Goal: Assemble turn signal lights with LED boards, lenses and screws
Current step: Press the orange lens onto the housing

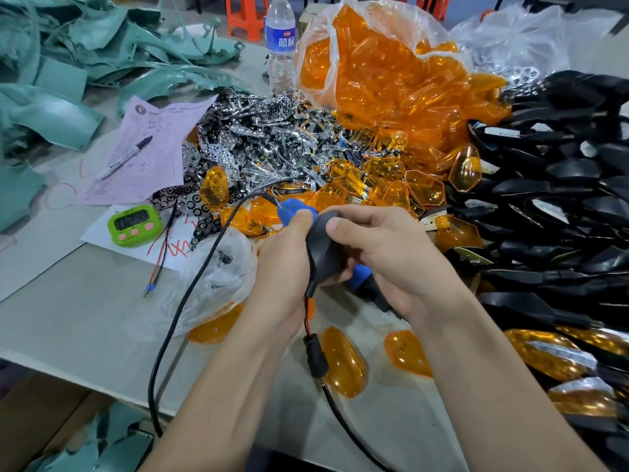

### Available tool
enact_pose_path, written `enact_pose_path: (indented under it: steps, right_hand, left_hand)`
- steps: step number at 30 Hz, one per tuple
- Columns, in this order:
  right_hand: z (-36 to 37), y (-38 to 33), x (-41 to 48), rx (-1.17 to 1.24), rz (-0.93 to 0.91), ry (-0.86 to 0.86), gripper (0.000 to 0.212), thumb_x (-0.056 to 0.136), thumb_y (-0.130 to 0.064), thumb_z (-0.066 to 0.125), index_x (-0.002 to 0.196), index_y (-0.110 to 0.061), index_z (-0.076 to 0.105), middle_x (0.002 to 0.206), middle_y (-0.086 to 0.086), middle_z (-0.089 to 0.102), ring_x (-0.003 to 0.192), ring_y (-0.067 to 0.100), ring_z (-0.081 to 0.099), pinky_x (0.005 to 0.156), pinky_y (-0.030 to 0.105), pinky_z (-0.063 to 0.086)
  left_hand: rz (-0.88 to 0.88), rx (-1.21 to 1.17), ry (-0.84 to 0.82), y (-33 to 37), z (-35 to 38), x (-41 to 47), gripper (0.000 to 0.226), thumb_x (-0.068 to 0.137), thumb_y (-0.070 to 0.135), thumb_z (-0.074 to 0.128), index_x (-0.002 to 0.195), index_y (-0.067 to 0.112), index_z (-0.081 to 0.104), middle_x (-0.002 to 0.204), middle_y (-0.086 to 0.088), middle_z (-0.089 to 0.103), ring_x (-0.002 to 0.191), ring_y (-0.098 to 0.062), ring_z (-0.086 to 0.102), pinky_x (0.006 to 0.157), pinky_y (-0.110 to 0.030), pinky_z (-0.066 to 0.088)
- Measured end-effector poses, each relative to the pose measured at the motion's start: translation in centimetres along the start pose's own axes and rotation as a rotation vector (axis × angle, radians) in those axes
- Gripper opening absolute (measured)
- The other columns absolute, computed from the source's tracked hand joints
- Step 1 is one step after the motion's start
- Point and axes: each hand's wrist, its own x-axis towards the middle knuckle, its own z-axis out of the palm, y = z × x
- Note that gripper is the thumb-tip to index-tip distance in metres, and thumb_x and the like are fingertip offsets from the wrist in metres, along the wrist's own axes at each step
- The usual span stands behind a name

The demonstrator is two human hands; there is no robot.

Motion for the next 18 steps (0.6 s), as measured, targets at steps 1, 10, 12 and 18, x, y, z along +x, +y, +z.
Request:
enact_pose_path:
  steps: [1,10,12,18]
  right_hand:
    - [0.2,0.1,0.2,0.028,0.006,0.009,0.016,0.098,-0.004,0.064,0.102,-0.009,0.079,0.093,0.01,0.078,0.085,0.019,0.074,0.071,0.031,0.063]
    - [1.0,-0.7,1.1,0.124,0.01,0.035,0.021,0.098,-0.001,0.064,0.087,-0.011,0.078,0.08,0.007,0.077,0.08,0.019,0.075,0.078,0.039,0.065]
    - [1.1,-0.8,1.4,0.157,0.019,0.047,0.02,0.097,0.0,0.065,0.086,-0.011,0.078,0.081,0.01,0.077,0.082,0.025,0.074,0.076,0.039,0.065]
    - [2.1,-0.2,1.6,0.138,0.022,0.036,0.019,0.098,-0.001,0.063,0.09,-0.01,0.077,0.084,0.009,0.077,0.083,0.02,0.073,0.075,0.032,0.061]
  left_hand:
    - [0.02,0.004,0.038,0.0,-0.1,0.2,0.035,0.106,0.031,0.055,0.098,0.003,0.074,0.077,-0.016,0.074,0.061,-0.025,0.073,0.048,-0.033,0.058]
    - [0.052,-0.013,-0.207,0.2,-2.4,0.4,0.025,0.084,0.026,0.072,0.103,0.01,0.079,0.104,-0.012,0.079,0.093,-0.023,0.077,0.076,-0.035,0.064]
    - [0.028,-0.044,-0.308,0.3,-3.1,0.4,0.043,0.074,0.015,0.074,0.116,0.008,0.07,0.105,-0.01,0.076,0.094,-0.021,0.076,0.079,-0.037,0.065]
    - [0.005,0.039,-0.2,0.8,-3.2,0.6,0.036,0.082,-0.009,0.074,0.117,-0.001,0.069,0.119,-0.023,0.073,0.096,-0.025,0.077,0.075,-0.03,0.064]
